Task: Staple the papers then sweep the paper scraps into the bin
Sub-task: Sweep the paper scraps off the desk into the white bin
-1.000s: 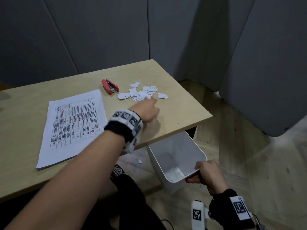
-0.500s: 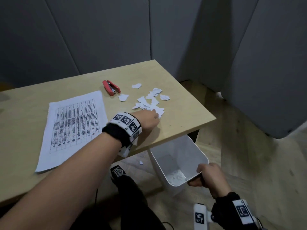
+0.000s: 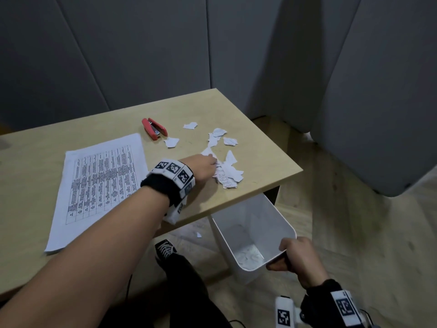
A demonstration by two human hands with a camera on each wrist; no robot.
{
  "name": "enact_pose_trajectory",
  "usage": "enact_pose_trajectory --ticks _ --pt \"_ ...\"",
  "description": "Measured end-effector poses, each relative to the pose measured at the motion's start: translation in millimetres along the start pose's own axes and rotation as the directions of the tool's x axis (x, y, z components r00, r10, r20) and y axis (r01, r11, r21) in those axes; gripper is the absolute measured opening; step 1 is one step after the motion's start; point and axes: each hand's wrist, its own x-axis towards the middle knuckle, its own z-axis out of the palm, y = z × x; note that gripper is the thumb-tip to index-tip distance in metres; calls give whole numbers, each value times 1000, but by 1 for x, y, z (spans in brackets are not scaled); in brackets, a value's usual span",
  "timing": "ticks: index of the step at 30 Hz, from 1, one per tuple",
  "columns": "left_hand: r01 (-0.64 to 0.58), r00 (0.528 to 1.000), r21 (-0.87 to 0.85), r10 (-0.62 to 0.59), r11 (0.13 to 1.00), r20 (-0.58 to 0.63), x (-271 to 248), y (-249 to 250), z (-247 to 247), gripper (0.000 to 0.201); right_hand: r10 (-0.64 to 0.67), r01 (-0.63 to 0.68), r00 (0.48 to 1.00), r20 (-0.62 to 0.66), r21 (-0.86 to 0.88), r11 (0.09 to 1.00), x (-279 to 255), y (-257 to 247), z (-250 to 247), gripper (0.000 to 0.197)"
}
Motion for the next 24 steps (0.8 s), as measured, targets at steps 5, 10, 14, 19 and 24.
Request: enact_pose_trajectory --ticks 5,10,14,19,24 --pt "83 996 39 -82 996 -30 21 -15 -7 52 4 -4 1000 9 -14 1000 2 0 -1 14" --pt "-88 996 1 88 996 -33 12 -3 -1 52 13 -12 1000 15 -7 1000 3 -2 0 14" --pt "-161 984 43 157 986 87 -9 21 17 50 14 -14 1000 28 14 1000 1 -3 -1 12" --pt "-221 971 12 218 975 102 -25 31 46 44 19 -19 999 29 7 1000 -3 -1 -2 11" --pt "-274 961 -31 275 961 37 -35 41 47 44 20 -21 999 42 10 1000 -5 -1 -1 12"
